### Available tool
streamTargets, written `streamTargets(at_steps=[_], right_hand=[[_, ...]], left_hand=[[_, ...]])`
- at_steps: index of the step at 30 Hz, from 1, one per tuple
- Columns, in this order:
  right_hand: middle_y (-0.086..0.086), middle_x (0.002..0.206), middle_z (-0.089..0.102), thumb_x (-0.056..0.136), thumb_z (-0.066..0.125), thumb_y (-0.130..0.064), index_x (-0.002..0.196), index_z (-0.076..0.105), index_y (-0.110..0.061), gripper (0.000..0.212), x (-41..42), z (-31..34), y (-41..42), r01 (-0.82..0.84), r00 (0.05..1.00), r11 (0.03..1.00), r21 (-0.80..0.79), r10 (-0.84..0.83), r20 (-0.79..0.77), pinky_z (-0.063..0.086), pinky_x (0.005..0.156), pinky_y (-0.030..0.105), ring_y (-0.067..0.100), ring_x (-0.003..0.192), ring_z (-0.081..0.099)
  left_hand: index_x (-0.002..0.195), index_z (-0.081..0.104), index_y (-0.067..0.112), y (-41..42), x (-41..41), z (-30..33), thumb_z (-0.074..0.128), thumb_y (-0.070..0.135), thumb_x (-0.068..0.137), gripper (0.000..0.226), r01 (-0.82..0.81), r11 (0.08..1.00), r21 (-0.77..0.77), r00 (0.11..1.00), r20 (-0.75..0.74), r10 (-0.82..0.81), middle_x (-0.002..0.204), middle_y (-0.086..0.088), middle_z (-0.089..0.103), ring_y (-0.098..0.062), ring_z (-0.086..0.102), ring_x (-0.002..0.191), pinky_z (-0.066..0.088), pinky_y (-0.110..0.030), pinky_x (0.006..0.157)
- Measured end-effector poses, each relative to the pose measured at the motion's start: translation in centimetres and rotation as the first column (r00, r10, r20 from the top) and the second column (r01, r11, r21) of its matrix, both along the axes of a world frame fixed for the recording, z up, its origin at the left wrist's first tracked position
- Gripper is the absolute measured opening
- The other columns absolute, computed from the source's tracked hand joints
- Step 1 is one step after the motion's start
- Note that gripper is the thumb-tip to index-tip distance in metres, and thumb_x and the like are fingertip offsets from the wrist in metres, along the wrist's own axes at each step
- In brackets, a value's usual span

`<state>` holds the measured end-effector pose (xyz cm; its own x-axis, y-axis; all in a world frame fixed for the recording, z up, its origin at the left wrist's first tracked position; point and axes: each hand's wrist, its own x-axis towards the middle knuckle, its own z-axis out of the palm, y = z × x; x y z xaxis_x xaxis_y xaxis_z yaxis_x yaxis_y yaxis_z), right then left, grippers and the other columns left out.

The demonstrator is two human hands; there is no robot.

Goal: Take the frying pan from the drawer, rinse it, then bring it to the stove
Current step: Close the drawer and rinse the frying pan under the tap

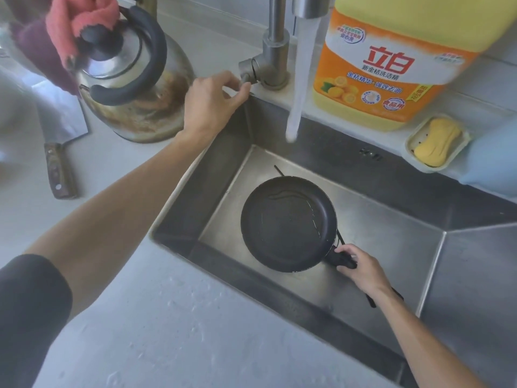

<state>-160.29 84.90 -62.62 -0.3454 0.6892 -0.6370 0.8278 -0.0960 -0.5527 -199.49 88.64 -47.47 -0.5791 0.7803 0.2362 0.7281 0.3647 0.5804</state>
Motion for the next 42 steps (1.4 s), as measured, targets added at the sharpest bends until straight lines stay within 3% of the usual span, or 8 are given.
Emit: streamTargets(at_steps=[4,6,10,12,19,26,35,42], right_hand=[[-0.009,0.101,0.064,0.071,0.074,-0.014,0.098,0.051,-0.033,0.040,0.1,-0.5,-0.6,-0.084,0.995,0.995,0.058,0.081,0.056,0.042,0.074,0.031,0.020,0.091,0.059],[-0.008,0.101,0.065,0.072,0.074,-0.015,0.100,0.049,-0.032,0.041,-0.1,-0.7,-0.8,-0.108,0.992,0.988,0.112,0.100,0.076,0.042,0.072,0.031,0.020,0.090,0.062],[-0.014,0.096,0.064,0.070,0.077,-0.017,0.093,0.052,-0.041,0.041,-0.2,-0.4,-0.7,-0.039,0.999,0.994,0.105,0.039,0.005,0.041,0.075,0.029,0.010,0.092,0.060],[-0.015,0.094,0.064,0.067,0.079,-0.019,0.090,0.053,-0.048,0.046,-0.1,-0.1,-0.4,-0.031,1.000,0.992,0.124,0.031,0.005,0.039,0.077,0.027,0.006,0.092,0.058],[-0.013,0.098,0.069,0.062,0.083,-0.018,0.095,0.063,-0.045,0.047,1.4,0.6,0.5,0.001,0.997,0.999,-0.043,-0.004,-0.080,0.045,0.089,0.030,0.005,0.096,0.063],[-0.014,0.090,0.073,0.063,0.083,-0.014,0.099,0.065,-0.034,0.046,1.9,3.1,0.9,-0.144,0.980,0.970,-0.194,0.112,-0.164,0.044,0.080,0.005,0.005,0.094,0.067],[-0.013,0.099,0.070,0.072,0.075,-0.032,0.112,0.057,-0.045,0.046,-0.4,11.6,6.8,-0.594,0.803,0.768,0.240,0.548,0.233,0.049,0.078,0.034,0.017,0.095,0.065],[0.000,0.080,0.068,0.069,0.079,-0.020,0.108,0.065,-0.028,0.041,-0.5,12.7,6.7,-0.581,0.802,0.545,0.605,0.509,0.312,0.041,0.060,0.032,0.028,0.068,0.058]], left_hand=[[0.094,0.059,0.021,-3.2,2.1,-2.5,0.063,0.053,0.079,0.036,-0.054,0.998,0.022,0.969,0.243,0.047,0.080,0.010,0.065,-0.012,0.064,0.066,0.050,-0.027,0.065],[0.095,0.060,0.025,-5.6,3.7,-5.6,0.062,0.046,0.081,0.025,0.108,0.954,-0.280,0.985,0.162,-0.064,0.088,0.008,0.066,-0.014,0.064,0.078,0.047,-0.028,0.071],[0.124,0.051,0.026,-8.3,6.2,-11.6,0.061,0.030,0.085,0.040,0.413,0.442,-0.797,0.910,0.338,-0.242,0.133,-0.007,0.045,-0.028,0.056,0.111,0.042,-0.034,0.085],[0.131,0.046,0.027,-8.8,6.6,-13.0,0.057,0.030,0.089,0.043,0.443,0.368,-0.818,0.896,0.384,-0.225,0.133,-0.008,0.045,-0.027,0.055,0.112,0.040,-0.032,0.081],[0.124,0.057,0.029,-9.4,5.0,-11.4,0.056,0.020,0.085,0.040,0.418,0.586,-0.695,0.901,0.402,-0.166,0.110,-0.004,0.064,-0.023,0.060,0.107,0.043,-0.028,0.085],[0.107,0.066,0.035,-8.7,3.9,-5.6,0.060,0.032,0.078,0.029,0.448,0.508,-0.736,0.893,0.339,-0.296,0.093,0.009,0.070,-0.014,0.060,0.094,0.046,-0.028,0.084],[0.116,0.062,0.026,-11.7,5.7,-9.4,0.066,0.026,0.081,0.036,0.540,0.349,-0.765,0.841,0.477,-0.256,0.084,0.011,0.054,-0.015,0.051,0.086,0.045,-0.028,0.082],[0.113,0.064,0.023,-12.1,6.7,-9.6,0.069,0.022,0.074,0.039,0.354,0.677,-0.645,0.929,0.326,-0.175,0.086,0.004,0.060,-0.019,0.060,0.087,0.043,-0.024,0.072]])
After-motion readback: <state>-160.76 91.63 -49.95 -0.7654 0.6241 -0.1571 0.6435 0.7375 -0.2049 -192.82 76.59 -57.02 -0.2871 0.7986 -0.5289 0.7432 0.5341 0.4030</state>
